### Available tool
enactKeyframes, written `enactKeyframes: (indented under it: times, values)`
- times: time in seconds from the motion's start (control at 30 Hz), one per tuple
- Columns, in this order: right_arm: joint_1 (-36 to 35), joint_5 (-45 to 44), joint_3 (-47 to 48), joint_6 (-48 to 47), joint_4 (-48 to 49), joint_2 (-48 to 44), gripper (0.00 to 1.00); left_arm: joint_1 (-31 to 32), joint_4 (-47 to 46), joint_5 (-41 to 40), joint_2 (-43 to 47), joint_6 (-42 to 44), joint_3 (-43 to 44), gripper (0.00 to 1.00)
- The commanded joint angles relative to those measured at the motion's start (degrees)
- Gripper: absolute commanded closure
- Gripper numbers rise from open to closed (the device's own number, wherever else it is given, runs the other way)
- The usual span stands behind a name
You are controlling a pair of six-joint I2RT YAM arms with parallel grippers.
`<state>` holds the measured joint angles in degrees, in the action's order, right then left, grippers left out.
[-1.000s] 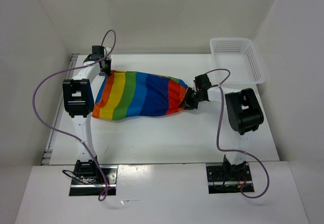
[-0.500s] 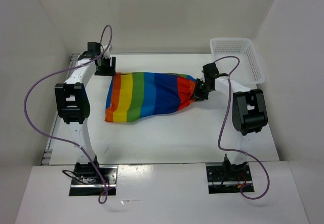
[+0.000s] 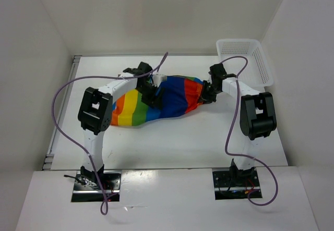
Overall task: Fold and stack the shorts
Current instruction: Fold the shorts
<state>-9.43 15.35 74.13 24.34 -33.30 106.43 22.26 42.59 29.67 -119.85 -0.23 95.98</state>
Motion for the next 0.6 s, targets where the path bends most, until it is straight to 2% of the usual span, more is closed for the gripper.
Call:
enactKeyframes:
  times: [0.0,0.17,0.3,0.47,0.57]
  values:
    - [0.55,-0.93,1.46,0.01,-0.36,-1.05,1.0,-0.29,6.2,-1.89,-1.52,0.23,-5.88,0.31]
    - [1.61,-2.26,1.46,-0.52,-0.36,-1.57,1.0,1.21,2.16,-5.58,-1.52,0.23,-12.83,0.31]
    - [1.61,-2.79,1.46,-0.52,-0.36,-2.11,1.0,2.0,0.74,-6.82,-1.52,0.23,-12.06,0.31]
    - [1.61,-5.68,2.77,-1.75,-3.17,-3.34,1.0,-3.97,4.78,-4.45,4.34,0.23,-5.55,0.29]
    - [1.61,-8.75,4.09,-2.98,-6.42,-3.34,1.0,-8.45,3.56,-9.7,6.56,0.23,-7.56,0.27]
